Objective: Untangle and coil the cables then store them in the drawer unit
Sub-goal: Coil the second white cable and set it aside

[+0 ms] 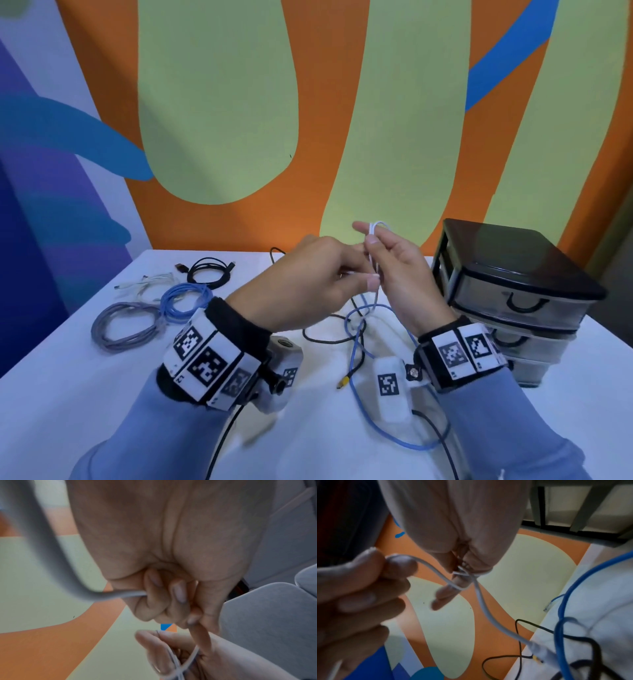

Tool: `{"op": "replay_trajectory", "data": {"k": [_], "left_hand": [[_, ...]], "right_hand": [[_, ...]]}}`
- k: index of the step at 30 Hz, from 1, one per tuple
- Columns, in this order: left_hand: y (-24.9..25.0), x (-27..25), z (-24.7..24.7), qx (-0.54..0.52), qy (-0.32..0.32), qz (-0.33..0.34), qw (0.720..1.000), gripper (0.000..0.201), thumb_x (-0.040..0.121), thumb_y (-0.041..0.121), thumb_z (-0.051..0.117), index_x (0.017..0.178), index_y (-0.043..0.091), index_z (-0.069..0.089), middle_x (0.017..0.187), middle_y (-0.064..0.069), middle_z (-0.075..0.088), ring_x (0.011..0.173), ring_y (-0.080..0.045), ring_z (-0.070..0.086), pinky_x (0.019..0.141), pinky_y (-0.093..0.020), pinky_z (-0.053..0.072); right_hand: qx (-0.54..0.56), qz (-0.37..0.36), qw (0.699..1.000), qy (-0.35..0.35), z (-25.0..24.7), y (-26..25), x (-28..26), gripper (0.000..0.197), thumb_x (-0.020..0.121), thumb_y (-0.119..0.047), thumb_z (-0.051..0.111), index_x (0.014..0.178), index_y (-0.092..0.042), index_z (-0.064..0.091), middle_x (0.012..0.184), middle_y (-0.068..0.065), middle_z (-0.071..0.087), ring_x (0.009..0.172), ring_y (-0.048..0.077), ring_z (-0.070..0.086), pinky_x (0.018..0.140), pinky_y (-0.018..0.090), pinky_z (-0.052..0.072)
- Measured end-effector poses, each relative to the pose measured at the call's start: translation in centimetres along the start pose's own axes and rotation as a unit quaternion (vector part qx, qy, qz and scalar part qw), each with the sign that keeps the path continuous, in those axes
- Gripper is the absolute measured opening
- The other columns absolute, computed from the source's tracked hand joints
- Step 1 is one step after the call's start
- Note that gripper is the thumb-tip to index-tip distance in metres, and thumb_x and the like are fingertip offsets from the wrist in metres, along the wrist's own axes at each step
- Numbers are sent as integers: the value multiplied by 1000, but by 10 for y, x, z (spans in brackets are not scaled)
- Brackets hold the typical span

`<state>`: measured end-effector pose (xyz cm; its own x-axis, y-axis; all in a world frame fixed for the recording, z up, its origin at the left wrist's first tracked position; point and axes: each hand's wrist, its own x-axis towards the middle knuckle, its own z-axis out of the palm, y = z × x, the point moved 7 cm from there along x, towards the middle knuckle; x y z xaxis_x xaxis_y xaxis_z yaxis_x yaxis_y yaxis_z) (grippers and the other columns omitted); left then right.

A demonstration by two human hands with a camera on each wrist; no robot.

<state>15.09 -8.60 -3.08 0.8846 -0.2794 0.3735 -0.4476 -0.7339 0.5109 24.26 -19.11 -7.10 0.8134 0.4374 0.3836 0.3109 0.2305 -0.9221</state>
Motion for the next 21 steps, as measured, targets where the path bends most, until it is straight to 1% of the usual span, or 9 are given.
{"op": "replay_trajectory", "data": {"k": [2,4,7,10,13,16,18,19,21], "left_hand": [[-7,-1,-13,-15,54,-8,998,18,101,30,71,89,24,82,82,3,78,80,-5,65,78,-35,51],[-15,-3,-28,-16,125,-12,992,12,96,34,77,87,26,81,81,5,76,80,-21,68,73,-41,53],[-27,-7,-48,22,207,-15,978,7,91,33,83,88,27,82,80,8,70,74,-12,61,66,-34,46],[-40,-8,-58,48,237,-3,970,6,96,22,79,97,24,84,85,10,65,75,-5,57,68,-19,38],[-38,-7,-54,81,272,24,958,10,98,21,77,104,22,85,95,8,60,84,-4,55,75,-12,36],[-35,-3,-41,122,291,31,948,10,97,25,77,104,26,85,105,5,55,96,-17,53,82,-27,41],[-34,0,-34,102,273,19,956,10,98,23,76,104,25,84,96,7,61,88,-15,59,77,-35,48],[-35,1,-30,68,255,6,965,11,99,20,74,103,24,84,90,10,66,82,-9,62,75,-33,51],[-38,3,-23,-14,227,-29,973,16,100,12,70,101,21,84,78,18,72,71,1,64,66,-19,47]], "right_hand": [[-17,18,999,-35,8,1,-3,31,112,-17,44,122,1,66,66,17,61,65,20,62,61,27,54],[11,45,996,-73,15,0,-6,30,111,-18,44,114,4,65,56,4,38,49,13,31,46,20,30],[37,70,990,-115,21,-1,-9,36,109,-17,42,109,12,62,65,3,16,56,13,12,45,18,18],[74,97,985,-121,21,-1,-11,34,108,-21,41,92,-6,67,66,0,13,52,11,10,46,22,10],[130,112,976,-135,25,-1,-15,29,106,-28,46,82,-15,57,64,-5,16,50,8,9,48,25,6],[168,114,967,-154,29,-1,-17,29,103,-33,47,79,-18,54,62,-7,17,49,9,6,48,27,4],[191,118,961,-163,30,0,-17,33,104,-34,45,76,-20,56,61,-8,17,48,10,5,47,27,4],[201,122,957,-170,31,0,-18,34,105,-34,44,75,-21,55,60,-9,18,48,10,5,47,26,5],[219,130,950,-180,33,2,-19,35,105,-36,43,74,-22,51,60,-9,19,47,10,6,47,26,6]]}}
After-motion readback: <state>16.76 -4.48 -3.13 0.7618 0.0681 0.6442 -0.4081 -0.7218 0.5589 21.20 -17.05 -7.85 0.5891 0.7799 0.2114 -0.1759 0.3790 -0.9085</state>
